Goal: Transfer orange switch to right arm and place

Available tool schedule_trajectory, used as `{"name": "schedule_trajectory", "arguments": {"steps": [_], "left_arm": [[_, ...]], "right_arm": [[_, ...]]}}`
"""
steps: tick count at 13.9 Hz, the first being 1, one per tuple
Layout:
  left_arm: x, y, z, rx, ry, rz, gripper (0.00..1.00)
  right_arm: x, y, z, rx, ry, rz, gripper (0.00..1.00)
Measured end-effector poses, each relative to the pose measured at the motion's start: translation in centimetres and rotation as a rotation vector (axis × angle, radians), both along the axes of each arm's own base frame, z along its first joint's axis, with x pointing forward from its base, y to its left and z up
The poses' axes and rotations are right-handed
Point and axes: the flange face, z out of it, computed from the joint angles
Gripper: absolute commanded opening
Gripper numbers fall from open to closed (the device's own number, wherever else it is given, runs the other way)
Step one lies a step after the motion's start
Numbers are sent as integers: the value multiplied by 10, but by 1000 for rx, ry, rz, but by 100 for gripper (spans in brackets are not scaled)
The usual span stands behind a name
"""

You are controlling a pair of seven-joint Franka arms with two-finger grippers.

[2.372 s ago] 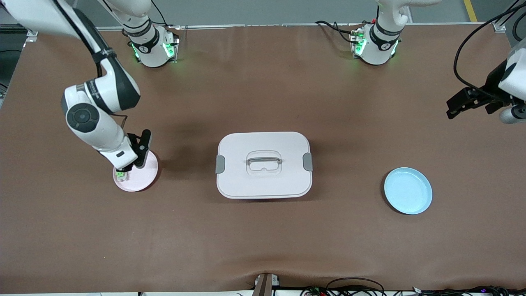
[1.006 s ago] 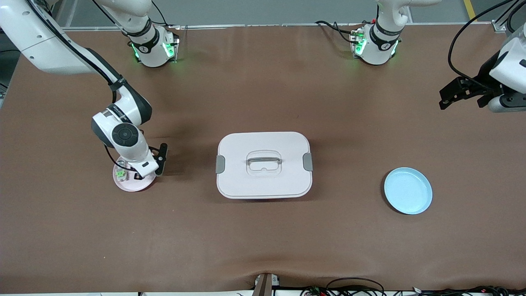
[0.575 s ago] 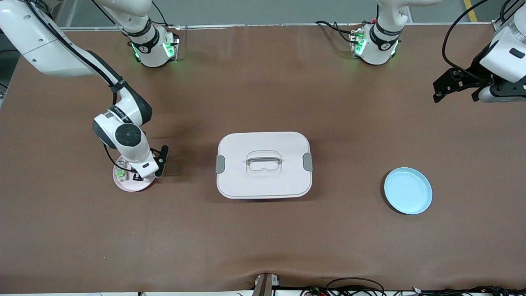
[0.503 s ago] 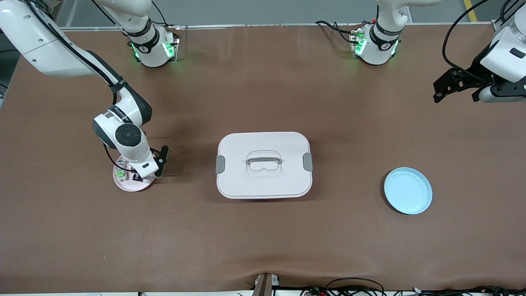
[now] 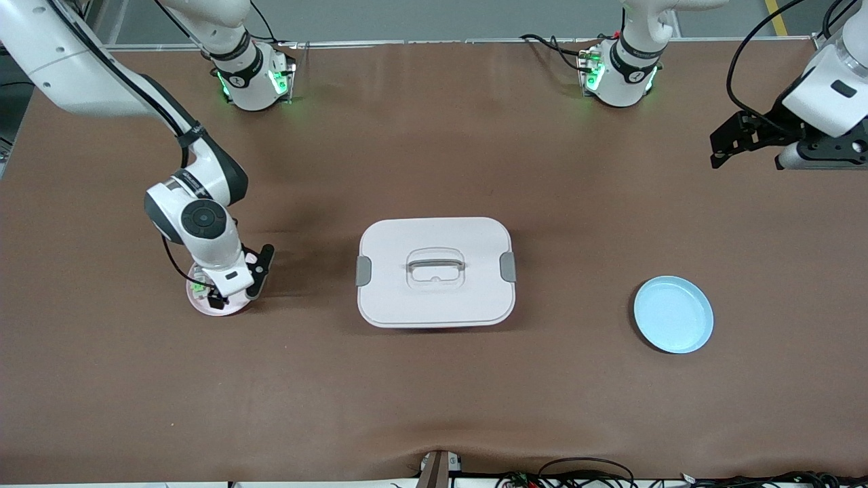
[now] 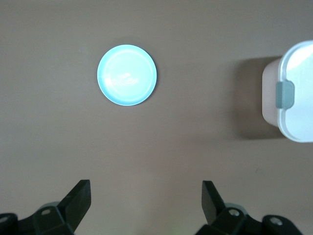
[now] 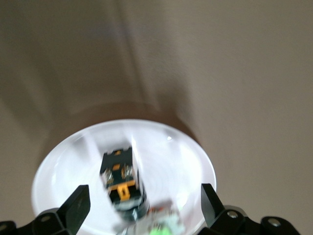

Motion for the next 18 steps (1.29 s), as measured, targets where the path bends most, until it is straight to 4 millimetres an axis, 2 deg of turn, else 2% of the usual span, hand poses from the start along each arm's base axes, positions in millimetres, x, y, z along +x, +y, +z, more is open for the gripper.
{"name": "schedule_trajectory", "arguments": {"steps": [3, 6, 11, 14, 18], "left_arm": [[-5, -9, 1, 5, 24, -19, 100], [-6, -7, 8, 4, 14, -15, 100], [-7, -6, 14, 2, 2, -14, 100], [-7, -3, 19, 0, -8, -8, 100], [-7, -1, 20, 0, -7, -4, 100]], "right_arm": [[0, -3, 60, 37, 18, -187, 100], [-4, -13, 120, 73, 57, -364, 100], [-11, -47, 205, 161, 26, -673, 100], [-18, -42, 254, 145, -78, -934, 100], [-18, -51, 358, 167, -168, -1084, 100]]}}
